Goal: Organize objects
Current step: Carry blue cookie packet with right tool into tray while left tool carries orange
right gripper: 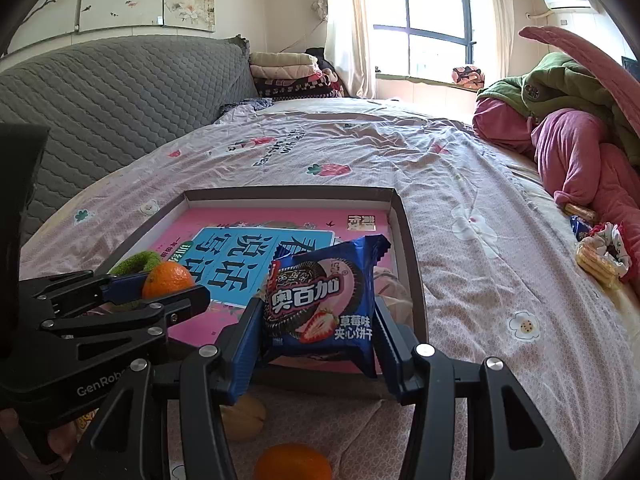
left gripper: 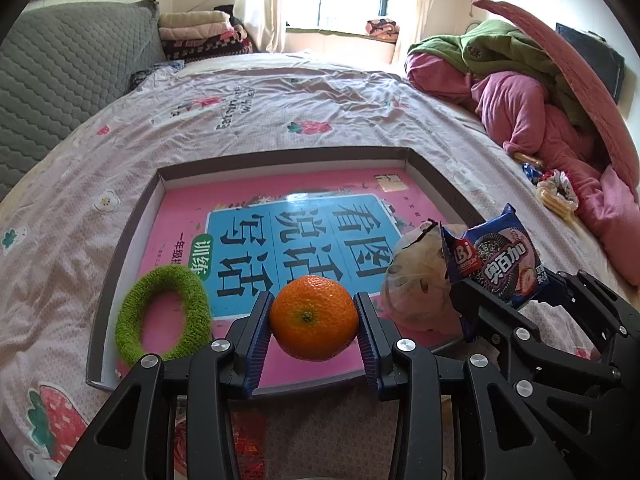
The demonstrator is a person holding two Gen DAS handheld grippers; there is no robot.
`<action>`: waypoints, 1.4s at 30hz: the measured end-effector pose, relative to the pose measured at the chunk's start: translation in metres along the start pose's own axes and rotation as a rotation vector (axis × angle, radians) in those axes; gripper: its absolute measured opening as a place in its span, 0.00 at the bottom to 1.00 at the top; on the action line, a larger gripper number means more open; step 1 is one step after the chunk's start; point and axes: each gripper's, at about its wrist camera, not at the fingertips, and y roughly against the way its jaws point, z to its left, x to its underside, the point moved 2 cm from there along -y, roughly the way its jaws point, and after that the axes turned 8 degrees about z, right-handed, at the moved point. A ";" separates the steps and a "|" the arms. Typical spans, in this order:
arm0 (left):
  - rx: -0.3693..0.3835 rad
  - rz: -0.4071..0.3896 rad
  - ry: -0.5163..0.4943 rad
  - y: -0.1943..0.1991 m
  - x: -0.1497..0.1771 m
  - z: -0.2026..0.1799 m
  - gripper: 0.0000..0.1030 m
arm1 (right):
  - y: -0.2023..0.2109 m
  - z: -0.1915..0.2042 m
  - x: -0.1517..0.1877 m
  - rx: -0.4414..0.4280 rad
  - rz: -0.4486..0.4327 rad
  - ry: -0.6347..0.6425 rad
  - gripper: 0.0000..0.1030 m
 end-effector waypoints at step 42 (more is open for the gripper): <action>0.007 0.127 0.056 -0.023 -0.003 0.016 0.40 | -0.023 -0.005 -0.002 -0.030 0.063 -0.028 0.51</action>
